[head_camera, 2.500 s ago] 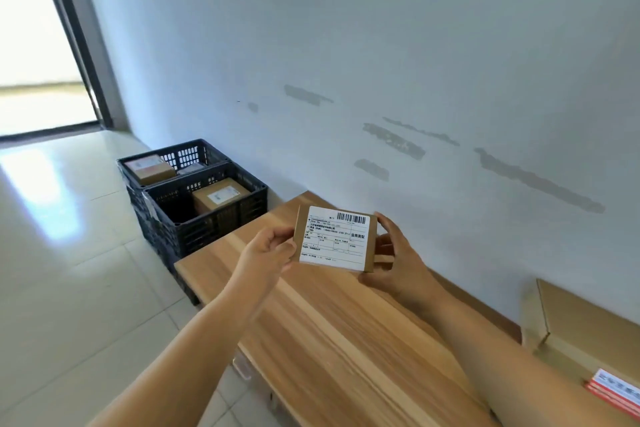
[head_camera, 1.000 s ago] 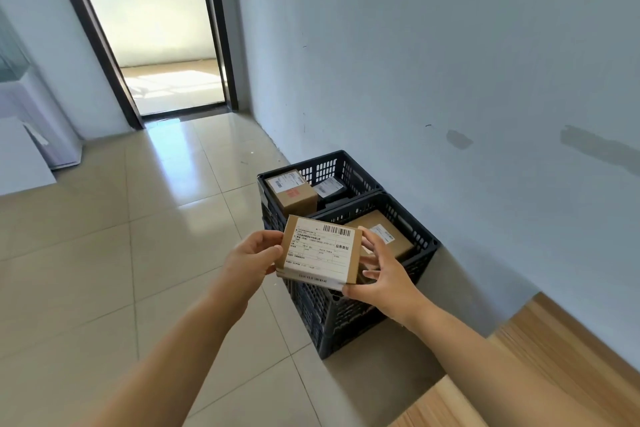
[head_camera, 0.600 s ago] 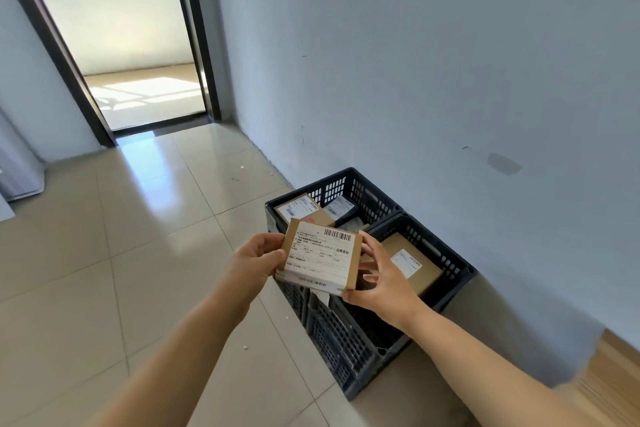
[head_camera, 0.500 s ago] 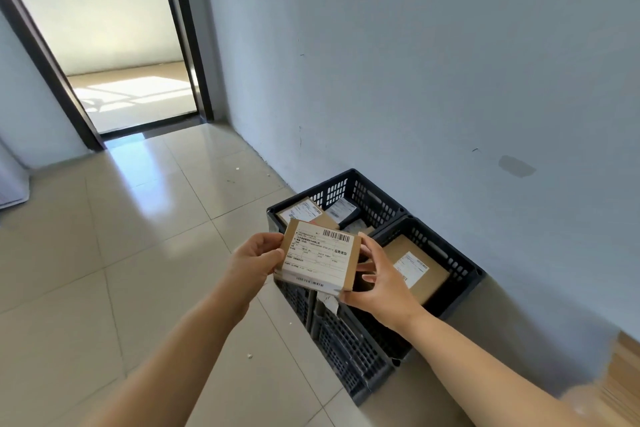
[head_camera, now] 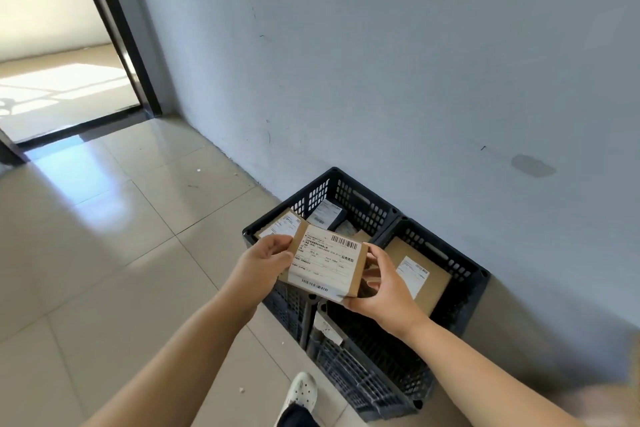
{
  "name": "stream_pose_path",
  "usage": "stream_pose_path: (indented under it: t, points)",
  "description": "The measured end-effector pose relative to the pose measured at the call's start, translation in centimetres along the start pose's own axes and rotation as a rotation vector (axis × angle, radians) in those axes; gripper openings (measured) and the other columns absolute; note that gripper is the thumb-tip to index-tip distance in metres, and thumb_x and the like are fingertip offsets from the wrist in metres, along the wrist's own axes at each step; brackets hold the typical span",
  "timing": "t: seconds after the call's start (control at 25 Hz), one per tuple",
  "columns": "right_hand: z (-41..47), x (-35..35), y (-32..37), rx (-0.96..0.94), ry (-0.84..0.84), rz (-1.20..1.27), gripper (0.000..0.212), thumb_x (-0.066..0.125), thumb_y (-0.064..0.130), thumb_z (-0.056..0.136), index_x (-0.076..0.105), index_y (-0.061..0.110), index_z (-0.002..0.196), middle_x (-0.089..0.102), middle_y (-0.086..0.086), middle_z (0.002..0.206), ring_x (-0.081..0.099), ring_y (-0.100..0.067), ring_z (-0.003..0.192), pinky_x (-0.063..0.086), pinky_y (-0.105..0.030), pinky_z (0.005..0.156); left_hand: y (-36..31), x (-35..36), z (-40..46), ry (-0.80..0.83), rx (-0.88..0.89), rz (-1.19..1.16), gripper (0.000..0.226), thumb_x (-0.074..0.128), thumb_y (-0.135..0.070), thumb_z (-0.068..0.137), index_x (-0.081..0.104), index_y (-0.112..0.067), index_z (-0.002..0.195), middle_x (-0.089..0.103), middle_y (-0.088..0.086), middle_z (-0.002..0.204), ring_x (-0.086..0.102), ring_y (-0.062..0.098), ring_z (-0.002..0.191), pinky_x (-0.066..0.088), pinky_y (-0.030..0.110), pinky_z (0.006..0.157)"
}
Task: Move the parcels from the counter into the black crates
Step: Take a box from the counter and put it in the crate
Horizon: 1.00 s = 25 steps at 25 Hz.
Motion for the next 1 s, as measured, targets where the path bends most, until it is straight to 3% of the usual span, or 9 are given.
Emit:
stream_pose_path:
  t: [0.12, 0.24, 0.4, 0.48, 0.6, 0.8, 1.0]
  points:
    - [5.6, 0.4, -0.3, 0.023, 0.004, 0.057, 0.089, 0.087, 0.034, 0.064, 0.031, 0.047, 0.132, 0.051, 0.026, 0.125, 0.046, 0.011, 0.115, 0.038, -0.018, 0.097, -1.6, -0.7, 5.9, 0.003, -0.022, 0.046, 0.021, 0.051, -0.007, 0.095, 0.062, -0.023, 0.103, 0.072, -0.01, 0.099, 0.069, 0.002, 0.076, 0.049, 0.012, 0.059]
    - [10.9, 0.5, -0.4, 0.066, -0.001, 0.092, 0.087, 0.087, 0.038, 0.062, 0.031, 0.055, 0.126, 0.05, 0.025, 0.126, 0.047, 0.007, 0.115, 0.039, -0.019, 0.097, -3.7, -1.1, 11.8, 0.017, -0.056, 0.086, 0.02, 0.052, -0.008, 0.094, 0.061, -0.023, 0.104, 0.071, -0.01, 0.099, 0.068, 0.002, 0.075, 0.049, 0.011, 0.058]
    - [17.5, -1.2, -1.7, 0.152, -0.079, 0.107, 0.079, 0.087, 0.028, 0.064, 0.034, 0.056, 0.115, 0.049, 0.031, 0.119, 0.045, 0.012, 0.113, 0.037, -0.013, 0.089, -5.2, -1.8, 19.8, 0.023, -0.099, 0.159, 0.021, 0.052, -0.01, 0.094, 0.065, -0.025, 0.102, 0.069, -0.009, 0.104, 0.062, 0.014, 0.098, 0.051, 0.028, 0.086]
    - [19.7, -2.2, -2.8, 0.209, -0.144, 0.095, 0.078, 0.086, 0.018, 0.066, 0.034, 0.051, 0.113, 0.043, 0.035, 0.114, 0.043, 0.014, 0.107, 0.033, -0.013, 0.088, -5.0, -2.2, 22.9, 0.021, -0.14, 0.165, 0.019, 0.054, -0.01, 0.093, 0.066, -0.024, 0.1, 0.069, -0.006, 0.104, 0.061, 0.017, 0.099, 0.05, 0.03, 0.088]
    - [21.4, -3.3, -4.7, 0.293, -0.199, 0.028, 0.084, 0.086, 0.017, 0.067, 0.029, 0.042, 0.125, 0.04, 0.034, 0.111, 0.044, 0.009, 0.105, 0.031, -0.017, 0.093, -4.6, -2.2, 26.8, 0.045, -0.175, 0.178, 0.017, 0.057, -0.01, 0.092, 0.067, -0.022, 0.099, 0.069, -0.001, 0.104, 0.061, 0.017, 0.101, 0.05, 0.03, 0.091]
    - [22.7, -1.8, -8.5, 0.521, -0.273, -0.105, 0.093, 0.088, 0.028, 0.061, 0.035, 0.027, 0.138, 0.046, 0.016, 0.129, 0.043, -0.004, 0.118, 0.039, -0.026, 0.096, -2.7, -1.4, 34.8, 0.241, -0.225, 0.323, 0.016, 0.059, -0.014, 0.091, 0.067, -0.023, 0.102, 0.067, -0.006, 0.106, 0.062, 0.017, 0.102, 0.05, 0.035, 0.095]
    - [22.6, 2.6, -9.7, 0.767, -0.332, -0.267, 0.097, 0.085, 0.037, 0.062, 0.029, 0.027, 0.142, 0.046, 0.007, 0.135, 0.042, -0.01, 0.123, 0.045, -0.032, 0.096, -0.1, -1.4, 40.8, 0.465, -0.248, 0.53, 0.018, 0.057, -0.015, 0.091, 0.065, -0.022, 0.105, 0.067, -0.002, 0.106, 0.063, 0.019, 0.098, 0.051, 0.038, 0.087]
Point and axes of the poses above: each hand's wrist, its own z-axis towards the middle knuckle, its own x-axis out of the palm, y = z × x, the point moved 3 cm from there along z, towards the middle knuckle
